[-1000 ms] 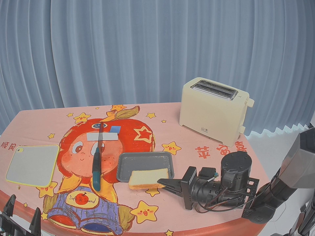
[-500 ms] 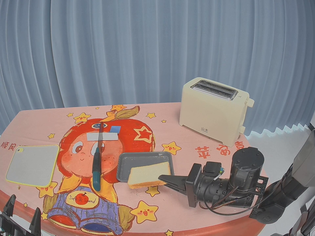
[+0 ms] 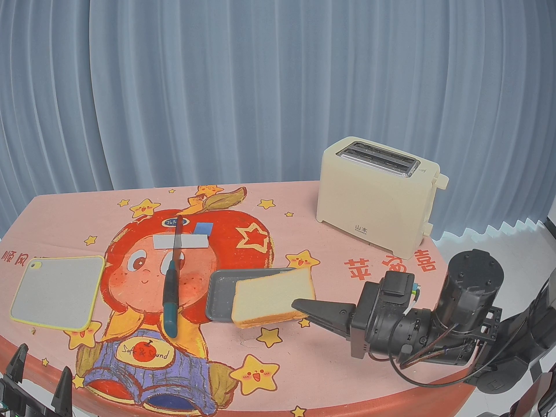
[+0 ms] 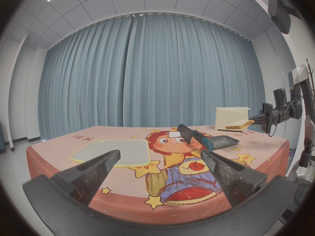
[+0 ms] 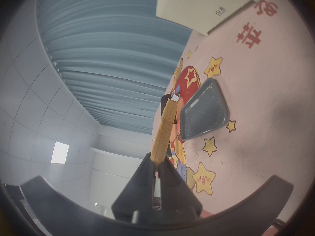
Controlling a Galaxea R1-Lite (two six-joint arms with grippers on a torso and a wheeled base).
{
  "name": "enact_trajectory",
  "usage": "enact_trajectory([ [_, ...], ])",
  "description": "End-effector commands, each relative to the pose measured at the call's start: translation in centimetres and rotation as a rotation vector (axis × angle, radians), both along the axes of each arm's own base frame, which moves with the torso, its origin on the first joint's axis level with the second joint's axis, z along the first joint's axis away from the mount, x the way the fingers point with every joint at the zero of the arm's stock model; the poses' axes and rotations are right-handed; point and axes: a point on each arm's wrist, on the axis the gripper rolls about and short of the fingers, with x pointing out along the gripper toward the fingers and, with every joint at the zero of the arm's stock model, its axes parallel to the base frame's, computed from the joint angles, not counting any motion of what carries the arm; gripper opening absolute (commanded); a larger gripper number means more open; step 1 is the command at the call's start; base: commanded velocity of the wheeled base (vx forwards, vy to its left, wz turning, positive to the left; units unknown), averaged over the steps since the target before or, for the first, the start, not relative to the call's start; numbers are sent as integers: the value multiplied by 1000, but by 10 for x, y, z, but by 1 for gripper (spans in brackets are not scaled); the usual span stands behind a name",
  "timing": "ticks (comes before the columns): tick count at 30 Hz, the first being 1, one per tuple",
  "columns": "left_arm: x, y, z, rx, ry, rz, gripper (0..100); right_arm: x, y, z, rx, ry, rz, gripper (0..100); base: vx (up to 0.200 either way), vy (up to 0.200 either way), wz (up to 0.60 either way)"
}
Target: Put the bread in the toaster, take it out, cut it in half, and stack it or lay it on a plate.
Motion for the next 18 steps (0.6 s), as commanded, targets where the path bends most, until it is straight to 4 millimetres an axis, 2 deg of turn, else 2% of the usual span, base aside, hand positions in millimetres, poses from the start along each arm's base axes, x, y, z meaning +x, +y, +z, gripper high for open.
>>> enact_trajectory([
  [1,1,0,-5,0,15,1,100,-4,-8,12,13,-61,-15,0,0,0,0],
  [6,1,0,-5,0,15,-1,100,-7,-13,21,-14,-154,-37,0,0,0,0],
  [18,1,0,-5,0,15,-1,100,-8,-18,17,-112,-288,-55,0,0,0,0],
])
